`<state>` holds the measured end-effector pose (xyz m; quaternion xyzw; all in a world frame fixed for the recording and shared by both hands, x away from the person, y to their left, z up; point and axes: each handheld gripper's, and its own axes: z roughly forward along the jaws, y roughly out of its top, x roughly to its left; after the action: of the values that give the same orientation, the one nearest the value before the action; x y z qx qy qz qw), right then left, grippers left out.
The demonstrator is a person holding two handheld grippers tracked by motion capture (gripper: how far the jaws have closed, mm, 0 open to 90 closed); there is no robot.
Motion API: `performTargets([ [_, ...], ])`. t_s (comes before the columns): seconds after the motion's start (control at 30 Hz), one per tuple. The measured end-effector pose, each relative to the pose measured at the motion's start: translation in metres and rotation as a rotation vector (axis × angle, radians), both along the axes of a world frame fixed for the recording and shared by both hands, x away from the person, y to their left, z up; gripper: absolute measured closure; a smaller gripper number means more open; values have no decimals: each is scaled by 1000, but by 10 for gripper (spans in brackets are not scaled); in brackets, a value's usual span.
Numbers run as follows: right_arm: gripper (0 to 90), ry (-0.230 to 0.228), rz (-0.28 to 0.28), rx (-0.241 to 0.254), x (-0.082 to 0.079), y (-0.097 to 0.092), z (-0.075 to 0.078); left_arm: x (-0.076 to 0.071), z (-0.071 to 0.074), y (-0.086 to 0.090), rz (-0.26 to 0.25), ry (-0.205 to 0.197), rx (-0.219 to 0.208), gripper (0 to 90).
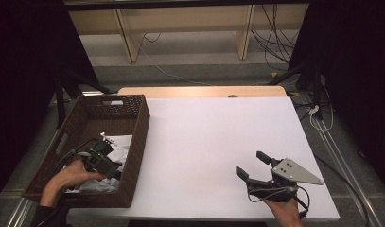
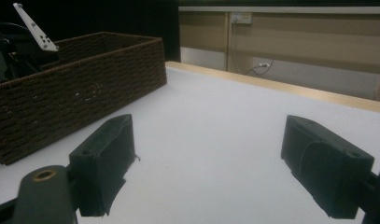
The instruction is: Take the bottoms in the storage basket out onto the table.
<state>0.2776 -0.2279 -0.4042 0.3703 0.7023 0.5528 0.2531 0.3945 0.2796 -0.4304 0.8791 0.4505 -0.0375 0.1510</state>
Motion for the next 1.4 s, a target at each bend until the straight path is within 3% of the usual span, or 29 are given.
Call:
performTargets([
  [0.33,187,-4,0,-3,0,0,0,4,-14,-9,-26,50,70,166],
  [0.5,187,0,-1,-9,0,0,0,7,-27,-13,-31,86,123,157],
  [0.63,188,3,-1,-12,0,0,-1,11,-30,-12,3,96,133,160],
  [0.77,190,3,-2,-17,0,0,-1,15,-29,-13,39,77,157,263],
  [0.83,191,3,-4,-19,0,0,-1,17,-28,-10,65,68,147,365],
  [0.87,191,3,-4,-19,0,0,-1,18,-27,-8,82,51,137,365],
  [0.9,192,4,-5,-19,0,0,-1,19,-26,-6,99,37,135,472],
  [0.93,192,4,-5,-19,0,0,-1,20,-25,-4,113,22,146,472],
  [1.0,193,4,-8,-20,1,0,-1,22,-25,-2,137,-9,185,588],
  [1.03,193,4,-8,-20,1,0,-1,23,-25,0,151,-13,194,588],
  [1.13,194,5,-8,-21,1,0,-1,23,-24,0,157,-15,185,564],
  [1.2,194,4,-7,-18,1,0,-1,23,-24,0,158,-5,169,478],
  [1.27,195,5,-9,-22,1,-1,-1,23,-22,2,148,7,124,442],
  [1.37,196,5,-11,-23,1,-1,-1,22,-13,5,153,-5,66,408],
  [1.4,196,3,-11,-23,2,-2,-1,22,-10,6,151,-8,52,348],
])
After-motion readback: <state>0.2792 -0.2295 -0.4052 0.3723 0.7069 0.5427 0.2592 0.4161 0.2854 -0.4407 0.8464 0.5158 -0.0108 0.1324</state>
